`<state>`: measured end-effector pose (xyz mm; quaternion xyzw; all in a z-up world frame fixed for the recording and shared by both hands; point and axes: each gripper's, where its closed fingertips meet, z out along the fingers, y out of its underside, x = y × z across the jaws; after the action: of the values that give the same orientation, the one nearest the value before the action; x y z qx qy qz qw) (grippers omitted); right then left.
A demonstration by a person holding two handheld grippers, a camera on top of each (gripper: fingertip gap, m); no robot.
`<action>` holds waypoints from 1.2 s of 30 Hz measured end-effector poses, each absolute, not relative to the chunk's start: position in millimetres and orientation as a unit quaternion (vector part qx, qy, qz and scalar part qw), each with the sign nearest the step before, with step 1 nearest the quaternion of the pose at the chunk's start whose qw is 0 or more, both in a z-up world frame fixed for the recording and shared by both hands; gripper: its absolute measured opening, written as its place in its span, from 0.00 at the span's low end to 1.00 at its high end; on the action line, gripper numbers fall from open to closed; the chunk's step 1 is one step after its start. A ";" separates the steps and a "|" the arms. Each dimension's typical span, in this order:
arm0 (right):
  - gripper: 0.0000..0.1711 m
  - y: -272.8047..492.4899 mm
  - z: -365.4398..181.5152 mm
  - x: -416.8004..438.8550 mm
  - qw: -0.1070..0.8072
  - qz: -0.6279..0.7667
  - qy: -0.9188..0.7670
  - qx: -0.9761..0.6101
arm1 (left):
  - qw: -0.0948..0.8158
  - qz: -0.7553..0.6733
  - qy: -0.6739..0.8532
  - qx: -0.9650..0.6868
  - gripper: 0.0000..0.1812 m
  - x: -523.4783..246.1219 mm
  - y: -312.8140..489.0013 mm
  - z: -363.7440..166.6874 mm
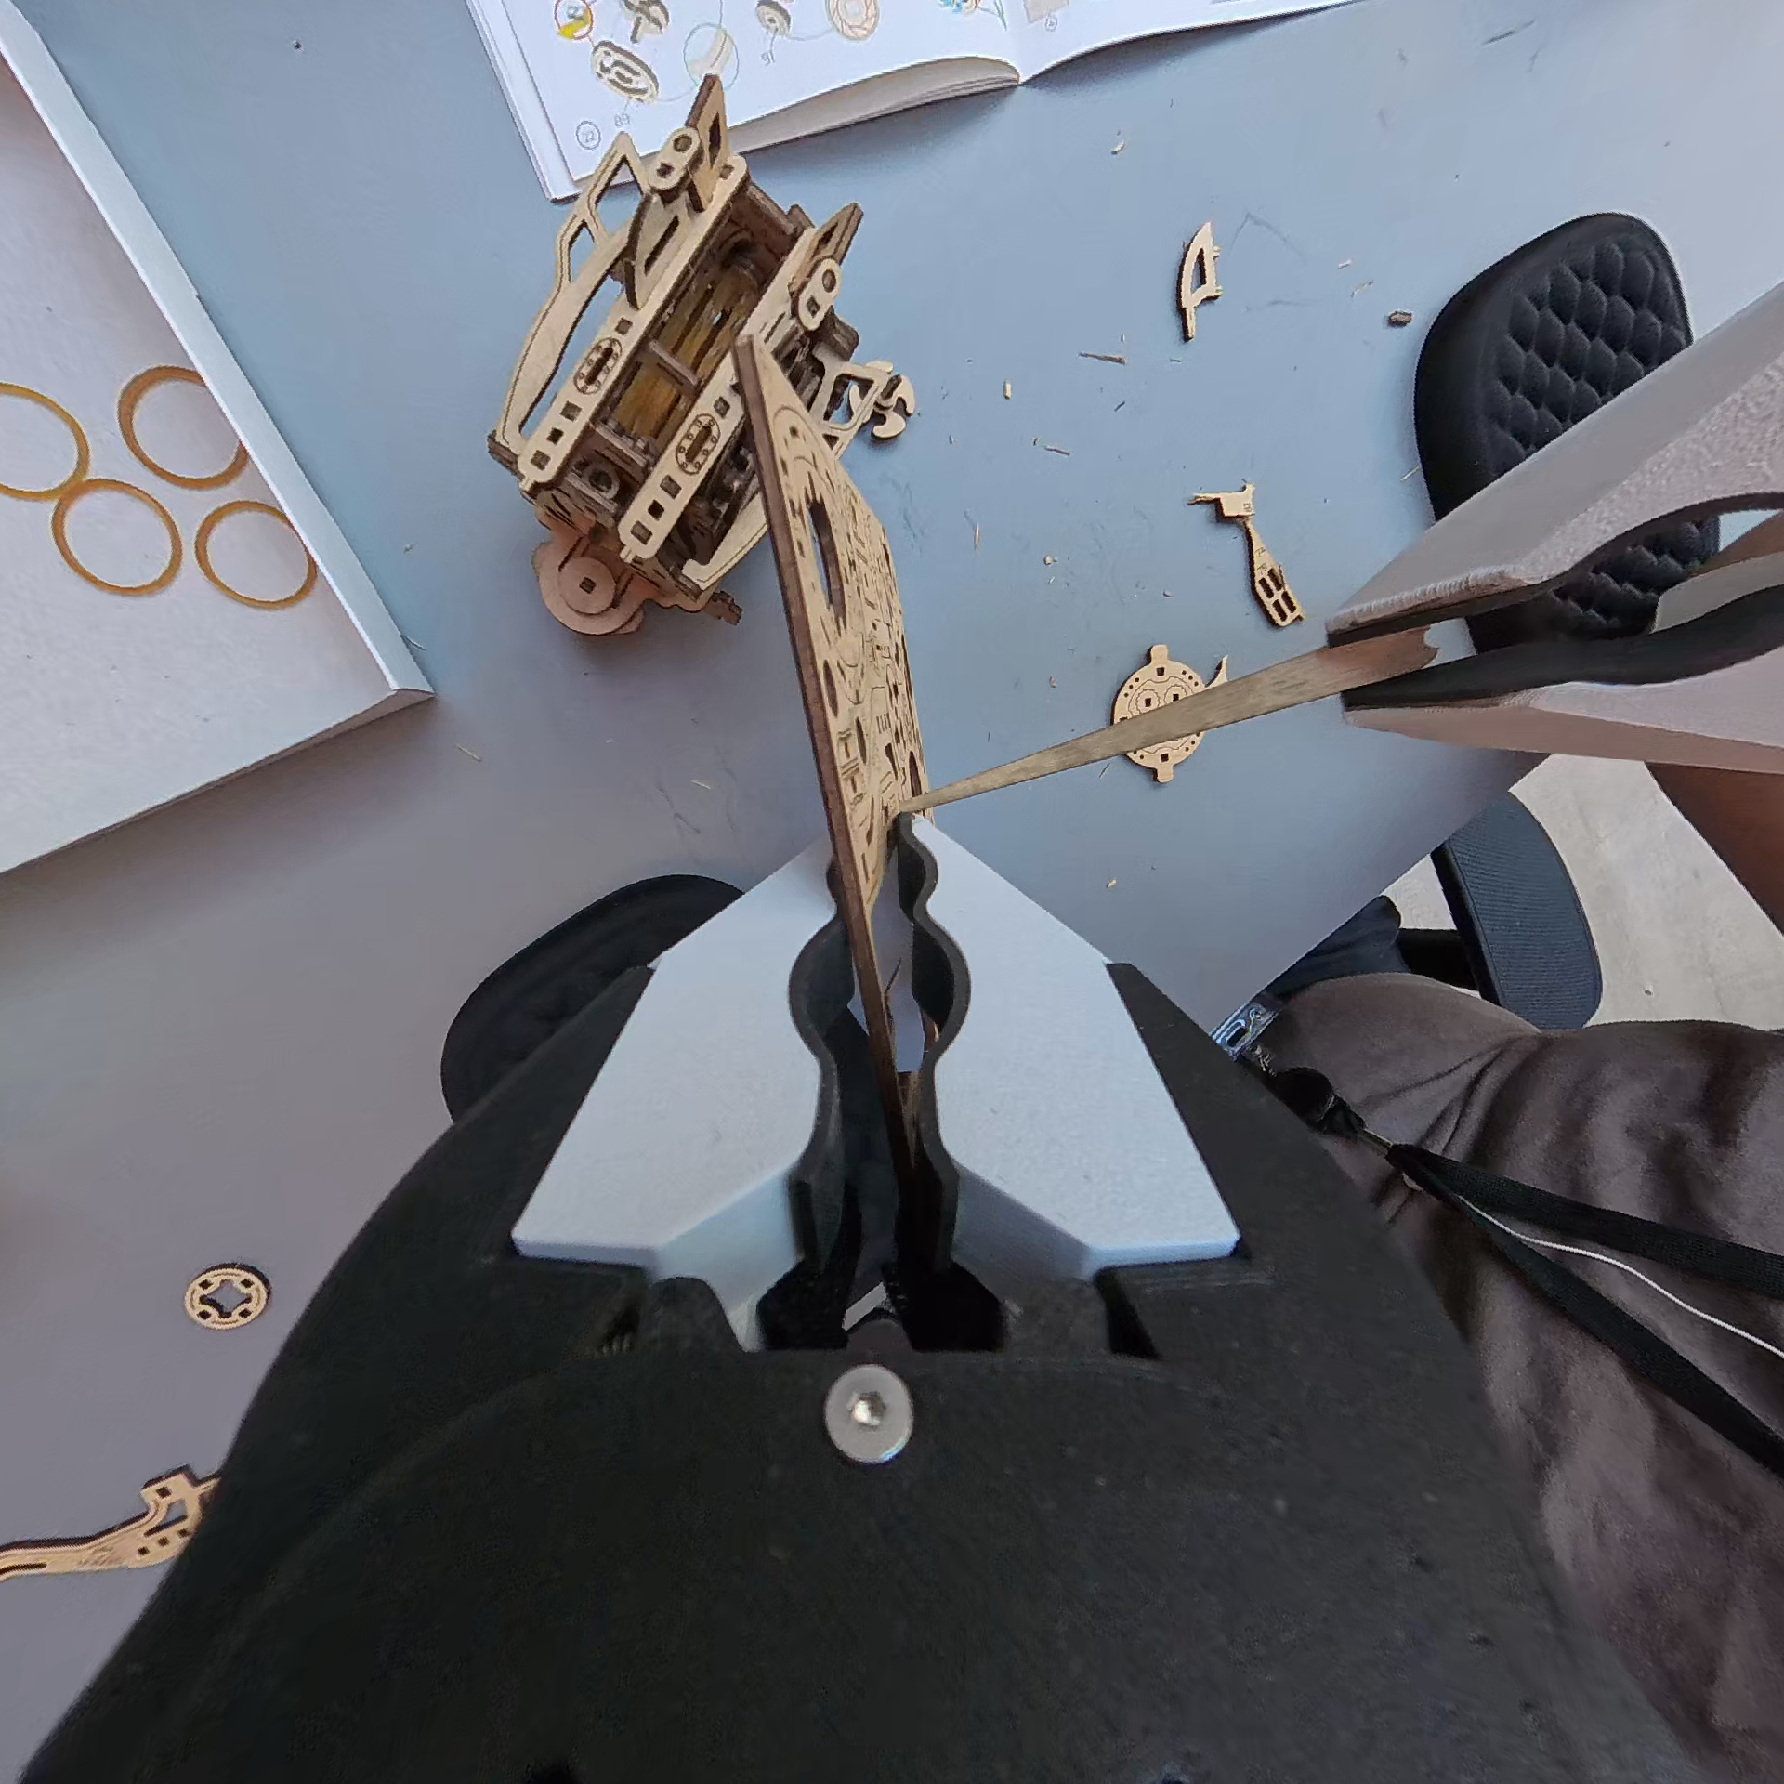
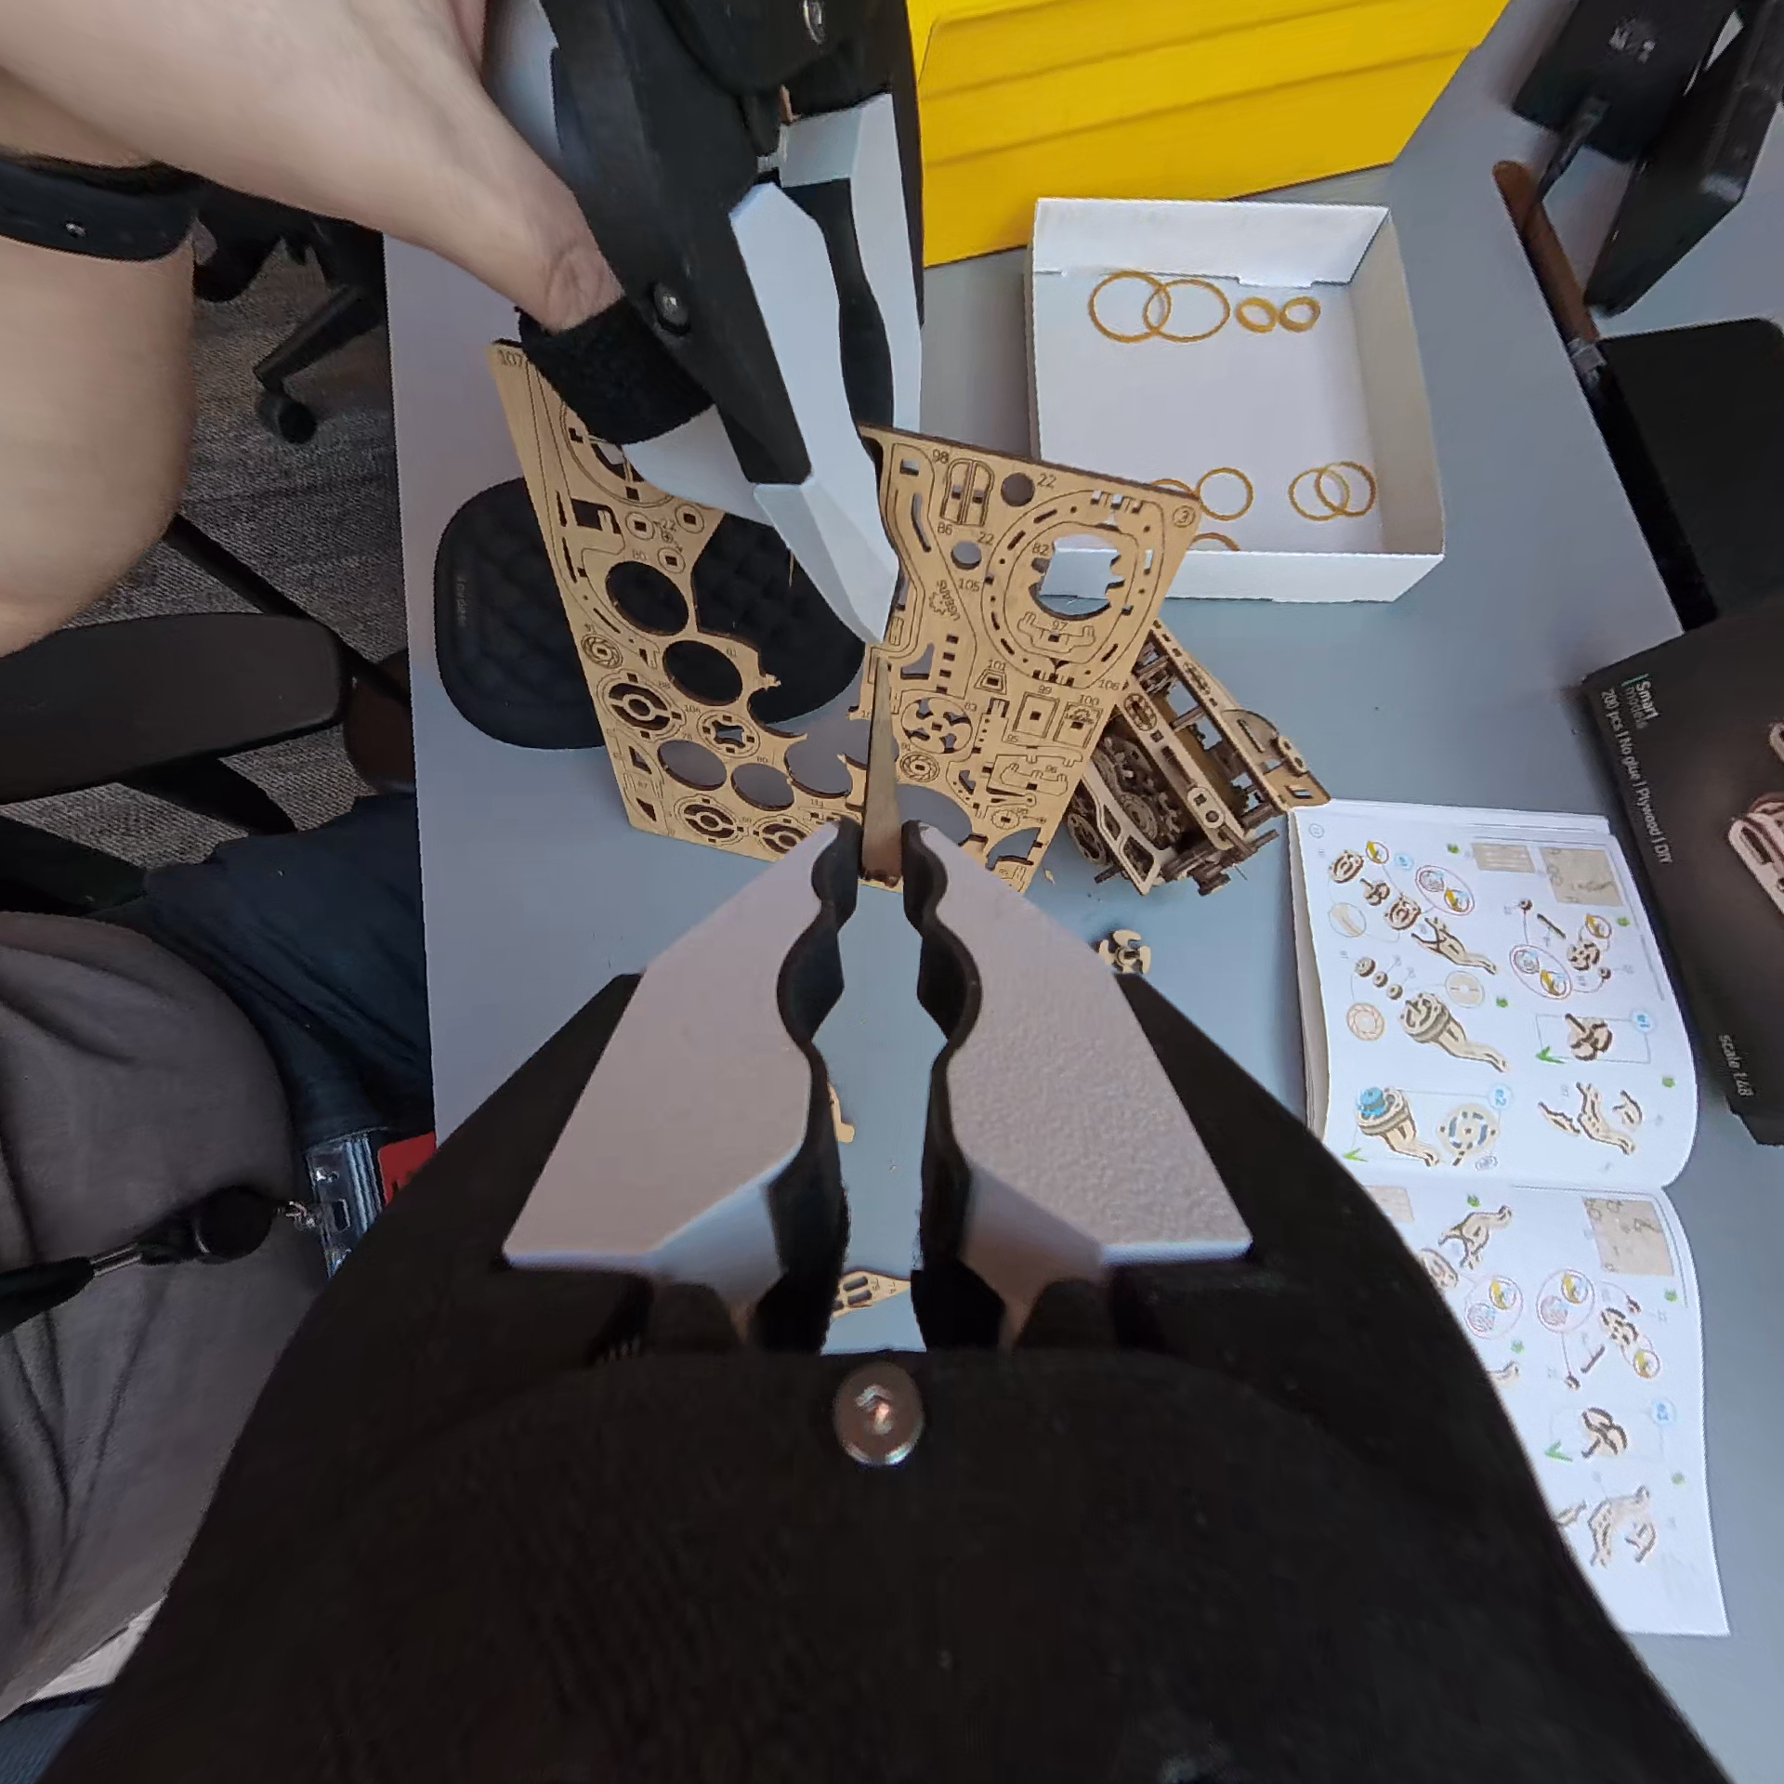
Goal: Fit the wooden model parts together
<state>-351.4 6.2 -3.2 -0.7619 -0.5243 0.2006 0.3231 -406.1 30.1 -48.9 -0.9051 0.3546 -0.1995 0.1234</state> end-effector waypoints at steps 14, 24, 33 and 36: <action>0.04 -16.0 23.2 -298.0 0.364 0.195 -0.519 -0.749 | 0.116 -0.224 0.373 -0.893 0.01 -402.1 21.1 -47.9; 0.04 -22.2 68.5 -252.7 0.392 0.174 -0.492 -0.758 | 0.100 -0.166 0.444 -0.875 0.01 -383.6 10.0 -44.2; 0.04 -17.1 22.8 -311.8 0.372 0.159 -0.533 -0.743 | 0.051 -0.166 0.454 -0.874 0.01 -385.1 27.9 -46.9; 0.04 -14.1 11.9 -318.9 0.371 0.160 -0.524 -0.749 | 0.051 -0.178 0.458 -0.869 0.01 -383.8 33.6 -47.9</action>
<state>-318.9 -14.1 11.9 -0.7495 -0.5242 0.1599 0.3715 -383.8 33.6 -47.9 -0.8691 0.4584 -0.1785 0.0506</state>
